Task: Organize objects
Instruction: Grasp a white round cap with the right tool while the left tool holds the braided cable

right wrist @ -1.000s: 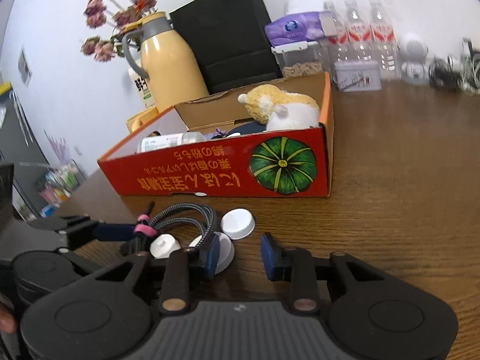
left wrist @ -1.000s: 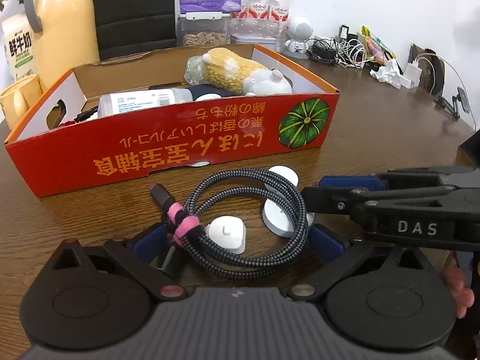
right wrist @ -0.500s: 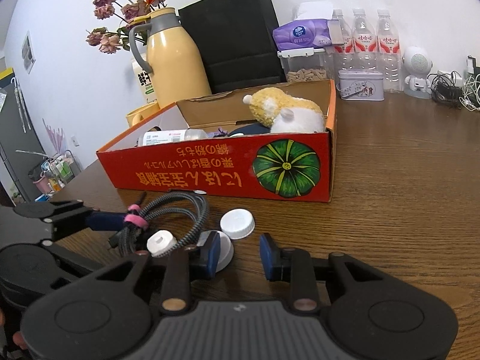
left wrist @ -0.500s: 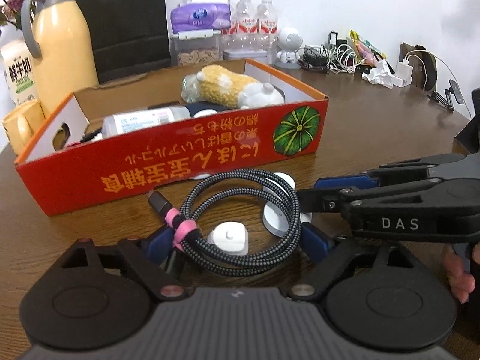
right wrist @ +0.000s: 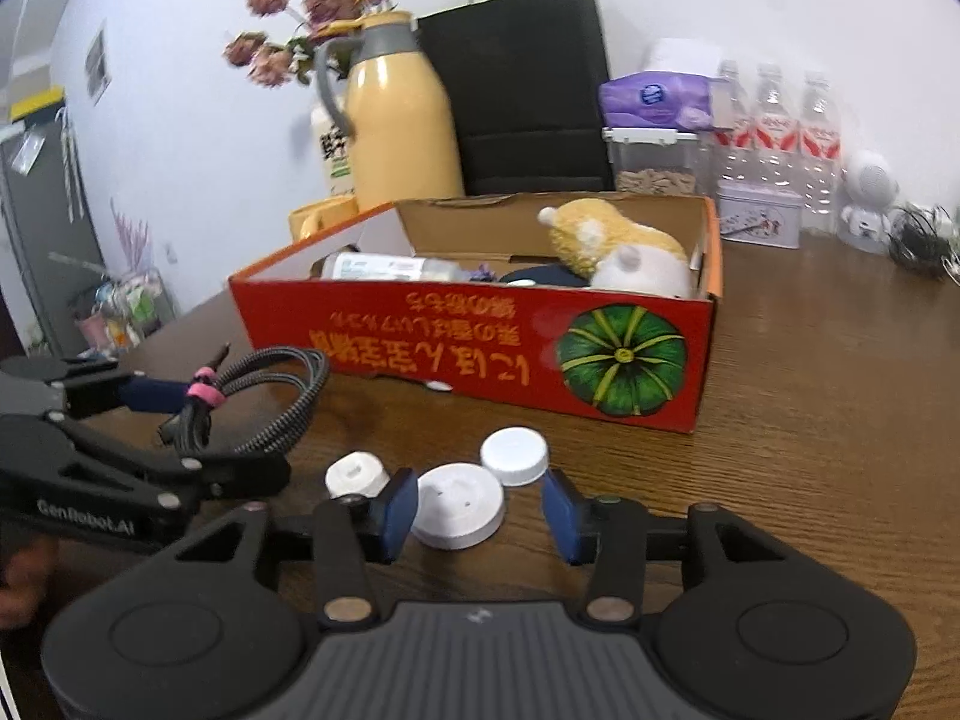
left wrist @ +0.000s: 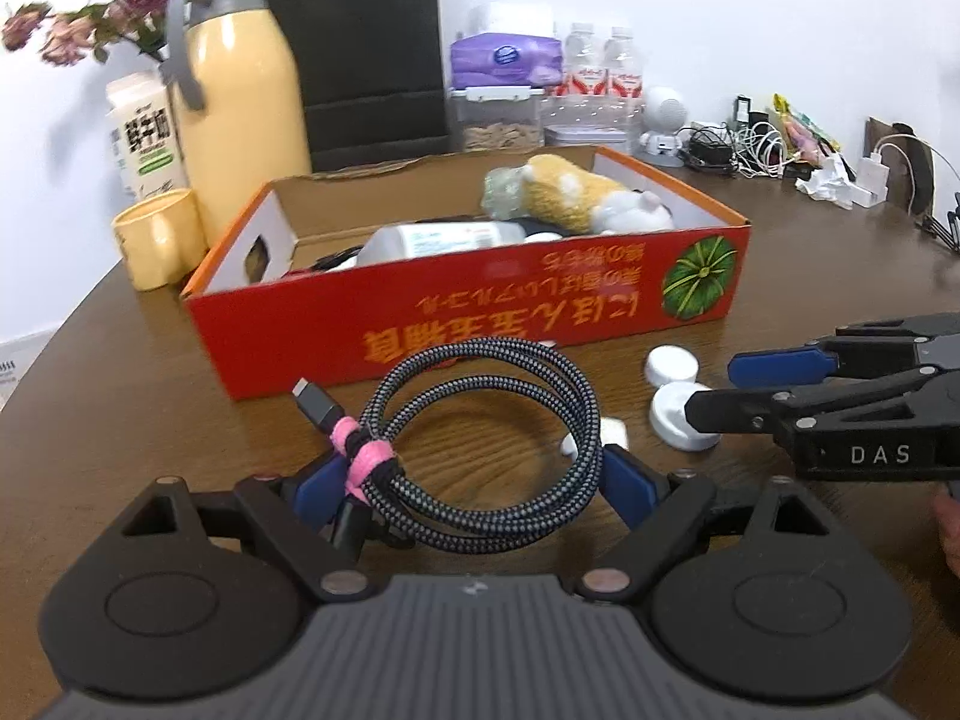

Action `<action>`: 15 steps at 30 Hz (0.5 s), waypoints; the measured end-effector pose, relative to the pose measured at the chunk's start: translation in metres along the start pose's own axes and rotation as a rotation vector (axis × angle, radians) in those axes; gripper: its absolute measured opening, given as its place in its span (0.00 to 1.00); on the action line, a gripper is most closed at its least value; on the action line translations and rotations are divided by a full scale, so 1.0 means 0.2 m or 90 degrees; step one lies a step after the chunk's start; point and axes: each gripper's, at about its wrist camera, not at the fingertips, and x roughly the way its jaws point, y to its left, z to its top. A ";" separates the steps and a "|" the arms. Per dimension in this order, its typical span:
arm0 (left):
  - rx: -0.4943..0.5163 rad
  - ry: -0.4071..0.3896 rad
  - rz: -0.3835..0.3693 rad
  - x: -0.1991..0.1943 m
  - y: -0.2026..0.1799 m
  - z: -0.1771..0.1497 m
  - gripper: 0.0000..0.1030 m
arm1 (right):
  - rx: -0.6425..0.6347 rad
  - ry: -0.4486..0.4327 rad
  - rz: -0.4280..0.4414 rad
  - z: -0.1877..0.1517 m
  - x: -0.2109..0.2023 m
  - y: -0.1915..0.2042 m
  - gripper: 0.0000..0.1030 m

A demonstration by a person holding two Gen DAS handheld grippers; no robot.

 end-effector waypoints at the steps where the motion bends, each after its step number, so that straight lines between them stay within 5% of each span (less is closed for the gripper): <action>1: -0.004 0.001 0.002 0.00 0.01 -0.01 0.87 | -0.004 0.003 0.001 0.00 0.00 0.01 0.44; 15: -0.029 -0.005 0.007 -0.01 0.03 -0.04 0.87 | -0.085 0.032 -0.044 -0.01 0.06 0.17 0.37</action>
